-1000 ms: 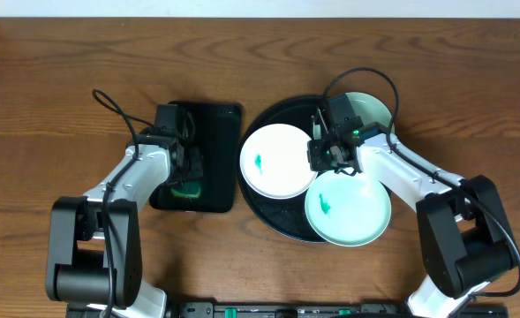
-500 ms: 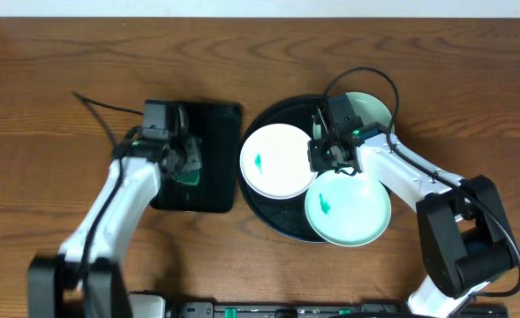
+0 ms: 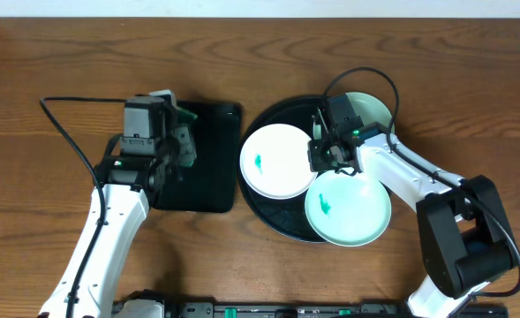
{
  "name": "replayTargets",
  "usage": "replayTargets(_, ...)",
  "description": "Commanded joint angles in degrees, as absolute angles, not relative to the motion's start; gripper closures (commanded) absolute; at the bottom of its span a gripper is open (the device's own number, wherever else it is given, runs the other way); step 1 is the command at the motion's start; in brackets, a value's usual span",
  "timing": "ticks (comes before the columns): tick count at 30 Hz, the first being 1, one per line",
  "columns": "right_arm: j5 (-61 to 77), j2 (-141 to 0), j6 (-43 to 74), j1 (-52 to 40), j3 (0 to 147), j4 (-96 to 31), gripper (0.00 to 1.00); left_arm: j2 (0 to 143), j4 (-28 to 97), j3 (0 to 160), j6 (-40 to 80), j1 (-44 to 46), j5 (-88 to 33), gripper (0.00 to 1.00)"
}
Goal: Clean dirty plates on tray and stack at the side
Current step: 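Lift the sponge with the left gripper toward the pink-white plate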
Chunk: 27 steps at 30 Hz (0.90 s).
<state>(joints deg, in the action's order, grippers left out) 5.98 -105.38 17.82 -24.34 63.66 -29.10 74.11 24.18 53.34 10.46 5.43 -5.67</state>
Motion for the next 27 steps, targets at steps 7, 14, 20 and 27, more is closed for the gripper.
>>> replayTargets(7, 6.5, -105.3, 18.0, -24.9, 63.5, -29.3, 0.99, 73.7, 23.2, 54.5, 9.8, 5.6, -6.0, 0.93)
replayTargets(14, 6.7, -105.3, 18.0, -24.9, 63.5, -29.2, 0.98, 73.7, 26.9, 54.5, 11.3, 5.6, -6.0, 0.93)
replayTargets(20, 6.7, -105.3, 18.0, -24.9, 63.5, -29.1, 0.61, 73.7, 27.1, 54.3, 12.8, 5.6, -7.2, 0.93)
replayTargets(27, 6.7, -105.3, 18.0, -25.0, 63.5, -29.1, 0.85, 73.7, 27.1, 54.3, 12.8, 5.6, -11.1, 0.92)
